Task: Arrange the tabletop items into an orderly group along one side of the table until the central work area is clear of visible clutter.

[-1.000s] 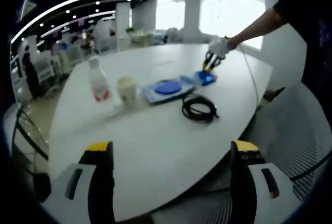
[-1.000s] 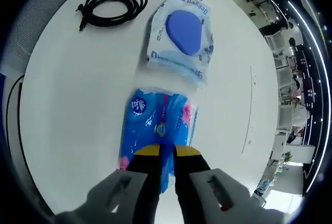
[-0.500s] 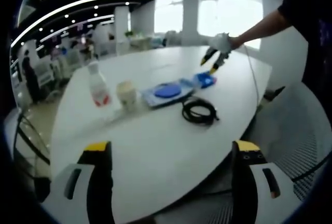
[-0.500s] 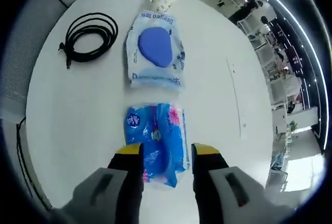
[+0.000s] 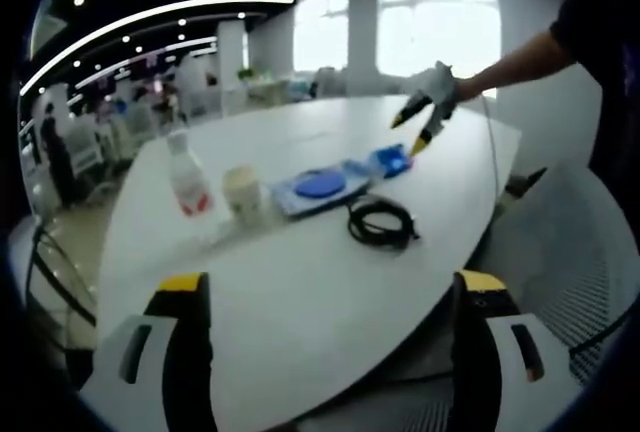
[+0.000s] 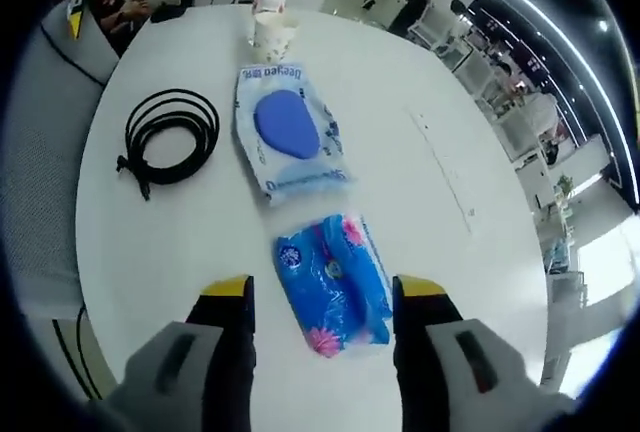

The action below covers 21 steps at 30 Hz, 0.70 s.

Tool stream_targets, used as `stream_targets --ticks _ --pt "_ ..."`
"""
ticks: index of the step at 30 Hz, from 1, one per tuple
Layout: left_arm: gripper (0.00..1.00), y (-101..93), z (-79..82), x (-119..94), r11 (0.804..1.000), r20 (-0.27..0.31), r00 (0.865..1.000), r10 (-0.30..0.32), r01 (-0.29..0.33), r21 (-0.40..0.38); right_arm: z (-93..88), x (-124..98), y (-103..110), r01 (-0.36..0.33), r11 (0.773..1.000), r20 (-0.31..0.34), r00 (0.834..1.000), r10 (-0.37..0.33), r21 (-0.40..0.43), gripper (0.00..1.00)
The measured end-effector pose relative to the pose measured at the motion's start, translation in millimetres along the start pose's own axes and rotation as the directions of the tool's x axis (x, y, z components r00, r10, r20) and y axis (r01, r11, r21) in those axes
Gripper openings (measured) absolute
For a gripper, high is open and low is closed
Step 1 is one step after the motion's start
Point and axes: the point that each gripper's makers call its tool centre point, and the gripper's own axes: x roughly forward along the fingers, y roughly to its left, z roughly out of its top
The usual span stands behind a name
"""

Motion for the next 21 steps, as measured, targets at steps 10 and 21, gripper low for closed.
stream_targets --ticks 10,21 --pt "1.00 2.9 2.4 -0.4 1.000 0.018 1.000 0.011 -0.011 0.020 14.7 -0.7 34.3 -0.004 0.993 0.049 0.999 -0.002 0.120 0.63" --pt "1.00 3.7 3.9 -0.3 1.000 0.035 0.999 0.008 -0.009 0.019 32.2 10.8 60.9 -0.017 0.969 0.111 0.994 -0.011 0.246 0.64"
